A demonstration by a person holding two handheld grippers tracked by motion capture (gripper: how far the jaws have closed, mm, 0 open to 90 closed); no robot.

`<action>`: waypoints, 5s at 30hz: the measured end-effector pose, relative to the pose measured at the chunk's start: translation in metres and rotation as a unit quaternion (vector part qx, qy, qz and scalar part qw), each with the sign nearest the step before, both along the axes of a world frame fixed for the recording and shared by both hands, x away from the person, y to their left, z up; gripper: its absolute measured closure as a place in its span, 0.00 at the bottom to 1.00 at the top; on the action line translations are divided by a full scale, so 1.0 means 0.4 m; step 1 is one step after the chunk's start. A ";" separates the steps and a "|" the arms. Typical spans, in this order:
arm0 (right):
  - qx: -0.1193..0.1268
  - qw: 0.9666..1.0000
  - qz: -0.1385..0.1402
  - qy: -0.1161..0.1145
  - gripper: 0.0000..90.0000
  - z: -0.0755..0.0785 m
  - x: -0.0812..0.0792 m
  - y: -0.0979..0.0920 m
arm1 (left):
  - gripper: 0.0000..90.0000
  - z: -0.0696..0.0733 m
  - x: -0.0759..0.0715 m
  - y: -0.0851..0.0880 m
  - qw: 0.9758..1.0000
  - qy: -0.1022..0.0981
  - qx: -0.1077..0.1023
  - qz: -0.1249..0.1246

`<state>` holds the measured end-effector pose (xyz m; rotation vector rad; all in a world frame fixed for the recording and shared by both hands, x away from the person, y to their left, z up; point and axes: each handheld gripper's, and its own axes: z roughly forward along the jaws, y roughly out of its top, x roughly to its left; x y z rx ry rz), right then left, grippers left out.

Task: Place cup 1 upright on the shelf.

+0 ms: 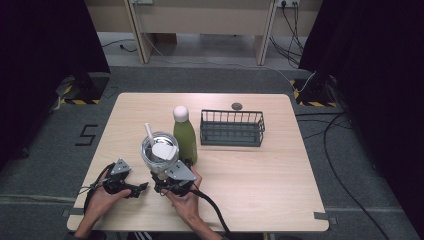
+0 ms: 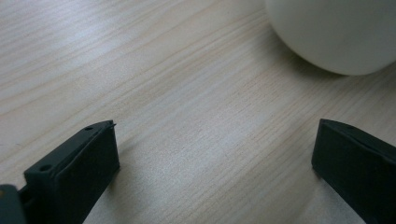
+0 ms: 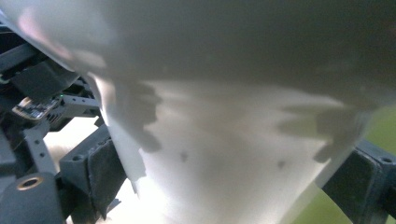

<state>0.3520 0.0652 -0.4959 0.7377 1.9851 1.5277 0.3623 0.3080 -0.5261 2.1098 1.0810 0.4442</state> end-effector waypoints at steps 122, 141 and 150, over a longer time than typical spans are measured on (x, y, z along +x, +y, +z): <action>-0.020 0.979 -0.199 0.037 0.12 0.272 0.378 -0.558 | 0.00 0.000 0.000 -0.001 1.000 0.001 -0.002 0.002; -0.019 0.977 -0.207 0.055 0.12 0.222 0.401 -0.565 | 0.00 0.000 0.000 -0.001 1.000 0.001 -0.002 0.002; -0.020 0.976 -0.210 0.060 0.12 0.197 0.405 -0.563 | 0.00 0.000 0.000 -0.001 1.000 0.001 -0.002 0.002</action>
